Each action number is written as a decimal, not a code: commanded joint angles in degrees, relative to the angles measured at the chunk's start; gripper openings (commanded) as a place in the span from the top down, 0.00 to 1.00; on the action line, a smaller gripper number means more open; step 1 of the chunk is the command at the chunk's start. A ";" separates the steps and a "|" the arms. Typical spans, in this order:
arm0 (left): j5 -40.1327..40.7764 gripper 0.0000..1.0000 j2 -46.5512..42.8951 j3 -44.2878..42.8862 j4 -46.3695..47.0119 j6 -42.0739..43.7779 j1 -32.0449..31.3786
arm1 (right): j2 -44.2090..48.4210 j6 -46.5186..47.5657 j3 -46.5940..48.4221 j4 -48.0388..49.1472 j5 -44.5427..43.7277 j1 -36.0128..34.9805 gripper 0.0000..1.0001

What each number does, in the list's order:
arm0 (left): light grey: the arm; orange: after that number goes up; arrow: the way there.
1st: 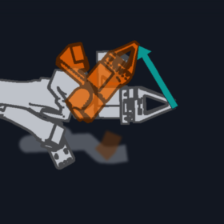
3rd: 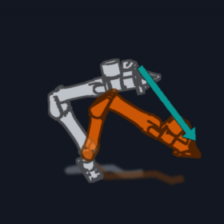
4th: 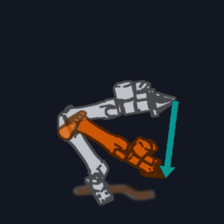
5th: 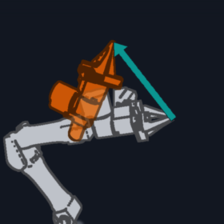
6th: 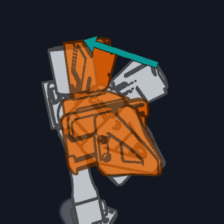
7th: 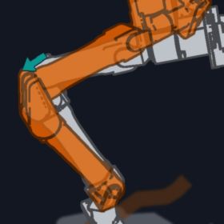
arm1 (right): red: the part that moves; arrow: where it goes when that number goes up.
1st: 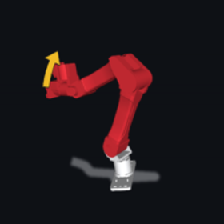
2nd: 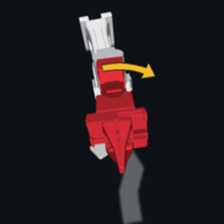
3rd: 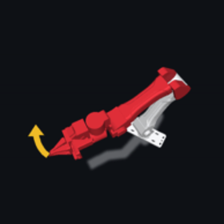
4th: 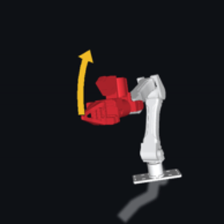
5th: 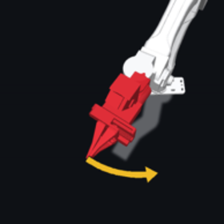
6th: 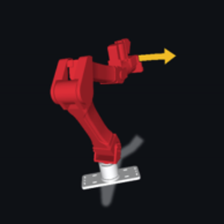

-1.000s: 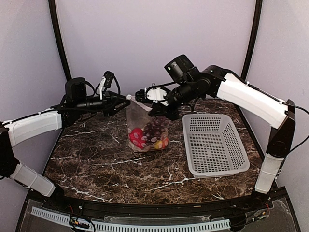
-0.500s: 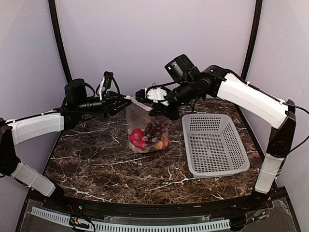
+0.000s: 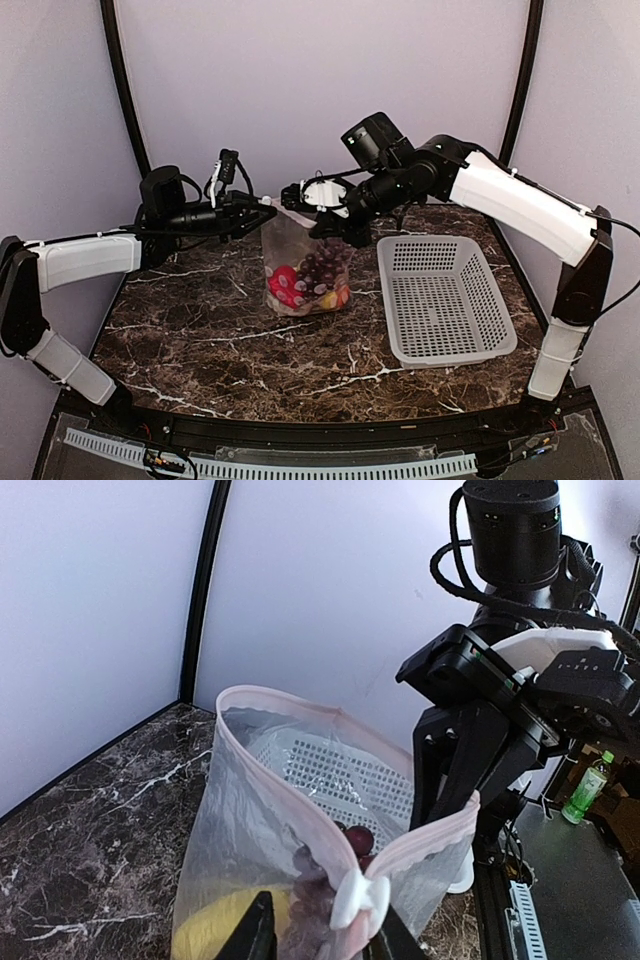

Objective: Place the food in the zip-top bag and seal the zipper
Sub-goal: Pass from the right arm to the left

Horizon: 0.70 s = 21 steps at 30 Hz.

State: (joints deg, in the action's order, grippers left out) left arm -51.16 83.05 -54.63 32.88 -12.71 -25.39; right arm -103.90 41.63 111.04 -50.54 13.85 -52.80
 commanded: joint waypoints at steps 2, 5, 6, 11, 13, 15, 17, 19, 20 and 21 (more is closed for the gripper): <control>-1.65 0.73 0.14 0.57 2.51 -0.96 0.07 | 1.50 -1.24 0.26 3.61 -1.61 0.68 1.00; -1.78 0.76 0.27 0.56 2.46 -0.99 0.07 | 1.42 -1.53 0.31 3.87 -1.85 0.86 1.00; -1.87 0.78 0.36 0.57 2.50 -1.07 0.07 | 1.37 -1.62 0.31 4.02 -1.91 0.92 1.00; -2.05 0.83 0.47 0.57 2.69 -1.37 0.07 | 1.24 -1.94 0.24 4.26 -2.26 1.11 1.00; -2.01 0.86 0.45 0.53 2.90 -1.43 0.07 | 1.24 -2.06 0.16 4.36 -2.45 1.27 1.00; -2.02 0.90 0.39 0.57 3.11 -1.64 0.07 | 1.19 -2.29 0.14 4.52 -2.50 1.50 1.00; -1.90 0.94 0.10 0.65 3.33 -1.81 0.07 | 1.06 -2.37 0.15 4.58 -2.75 1.78 1.00; -1.83 0.98 -0.34 0.79 3.59 -2.12 0.07 | 0.97 -2.65 0.14 4.61 -2.73 2.19 0.99; -1.75 0.99 -0.47 0.86 3.68 -2.27 0.07 | 0.93 -2.75 0.25 4.58 -2.56 2.44 0.98; -1.82 0.99 -0.90 0.87 3.74 -2.48 0.07 | 0.85 -2.78 0.37 4.61 -2.50 2.64 0.96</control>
State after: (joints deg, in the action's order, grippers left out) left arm -52.05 83.59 -54.61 34.59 -14.24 -25.39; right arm -103.90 39.94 111.04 -49.19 11.64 -51.27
